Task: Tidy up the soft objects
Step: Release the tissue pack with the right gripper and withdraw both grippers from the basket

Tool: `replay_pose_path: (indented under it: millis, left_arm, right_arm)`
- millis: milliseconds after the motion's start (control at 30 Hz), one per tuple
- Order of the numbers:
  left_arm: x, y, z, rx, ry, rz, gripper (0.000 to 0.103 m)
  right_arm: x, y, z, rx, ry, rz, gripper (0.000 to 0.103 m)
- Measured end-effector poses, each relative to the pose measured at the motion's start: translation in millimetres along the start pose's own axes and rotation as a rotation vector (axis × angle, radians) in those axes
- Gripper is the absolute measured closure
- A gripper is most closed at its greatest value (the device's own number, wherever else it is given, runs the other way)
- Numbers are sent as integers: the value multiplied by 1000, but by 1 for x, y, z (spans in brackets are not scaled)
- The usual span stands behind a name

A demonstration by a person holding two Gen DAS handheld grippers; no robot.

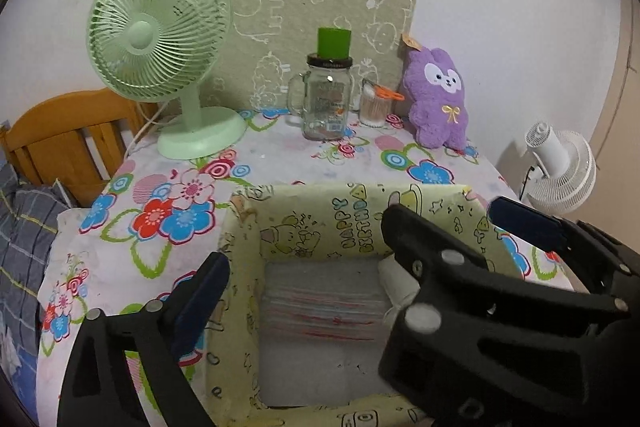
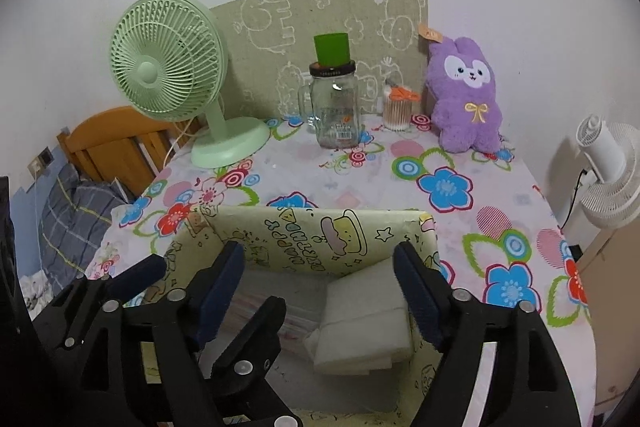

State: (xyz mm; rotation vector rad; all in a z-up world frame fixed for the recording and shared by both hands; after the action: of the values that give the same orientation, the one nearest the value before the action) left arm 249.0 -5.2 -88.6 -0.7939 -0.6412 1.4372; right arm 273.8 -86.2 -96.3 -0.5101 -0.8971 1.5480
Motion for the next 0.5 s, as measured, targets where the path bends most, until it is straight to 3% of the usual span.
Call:
replay_pose_path:
  millis: [267,500]
  left_arm:
    - [-4,-5,26,-44,0,-5,0]
    - [-11,-6,49,-70,5,-10,0]
  right_arm:
    - [4,-4,25,-43,7,16,7]
    - [4,-6,50,-74,15,19,4]
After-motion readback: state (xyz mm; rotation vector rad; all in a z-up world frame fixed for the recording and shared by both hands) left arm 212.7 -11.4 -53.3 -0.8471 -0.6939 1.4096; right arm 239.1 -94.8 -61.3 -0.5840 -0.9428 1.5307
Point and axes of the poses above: each gripper's, at about its wrist camera, not at the fingertips, and z roughly against the way its jaws point, x to its left, y to its underside, the point moved 3 cm from there along -z, roughly the way its jaws point, and after that the axes turned 4 degrees about -x, right-handed, at the moved point
